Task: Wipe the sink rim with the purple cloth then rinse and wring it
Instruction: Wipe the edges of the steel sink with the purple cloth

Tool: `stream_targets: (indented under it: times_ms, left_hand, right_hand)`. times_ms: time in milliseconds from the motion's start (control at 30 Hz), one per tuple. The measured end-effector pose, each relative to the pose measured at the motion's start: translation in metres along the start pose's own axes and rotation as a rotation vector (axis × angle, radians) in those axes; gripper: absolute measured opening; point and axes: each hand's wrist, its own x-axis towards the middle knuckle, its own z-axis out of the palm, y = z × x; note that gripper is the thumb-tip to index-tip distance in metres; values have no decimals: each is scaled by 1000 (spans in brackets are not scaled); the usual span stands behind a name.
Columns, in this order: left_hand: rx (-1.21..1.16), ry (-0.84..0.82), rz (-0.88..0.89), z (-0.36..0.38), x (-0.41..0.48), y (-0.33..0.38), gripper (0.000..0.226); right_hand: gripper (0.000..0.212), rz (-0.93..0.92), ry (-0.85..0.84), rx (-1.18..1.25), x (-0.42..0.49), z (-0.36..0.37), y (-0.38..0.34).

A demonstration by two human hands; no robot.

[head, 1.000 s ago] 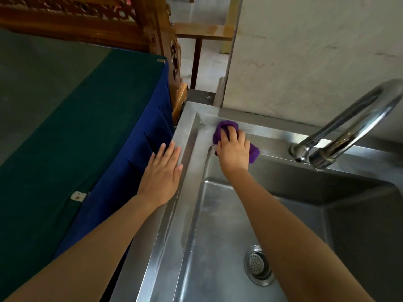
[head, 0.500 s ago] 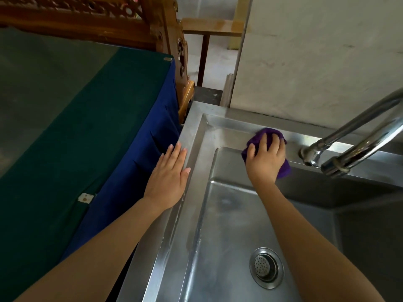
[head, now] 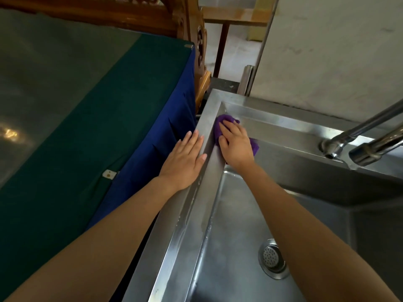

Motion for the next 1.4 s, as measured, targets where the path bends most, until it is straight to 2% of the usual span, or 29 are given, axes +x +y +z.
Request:
stream_targets:
  times_ms: [267, 500, 900, 1033, 1133, 1200, 1333, 1400]
  left_hand:
    - [123, -10, 52, 7, -67, -1, 65]
    - [10, -29, 89, 18, -139, 0, 74]
    - [-32, 33, -63, 48, -261, 13, 82]
    - [98, 129, -91, 62, -308, 18, 71]
    - [114, 130, -132, 70, -335, 23, 69]
    - [101, 156, -160, 74, -349, 23, 69]
    - [81, 160, -199, 83, -370, 18, 69]
    - [107, 160, -202, 85, -374, 18, 65]
  right_hand:
    - [43, -73, 53, 82, -77, 18, -25]
    - [51, -84, 26, 110, -142, 27, -51]
    - [48, -171, -19, 149, -251, 40, -88]
    - [45, -268, -25, 144, -295, 51, -97]
    - [37, -303, -5, 169, -309, 51, -99]
    - [32, -234, 13, 276, -300, 42, -103]
    - [32, 166, 184, 568, -232, 26, -111]
    - [32, 131, 131, 498, -195, 27, -113]
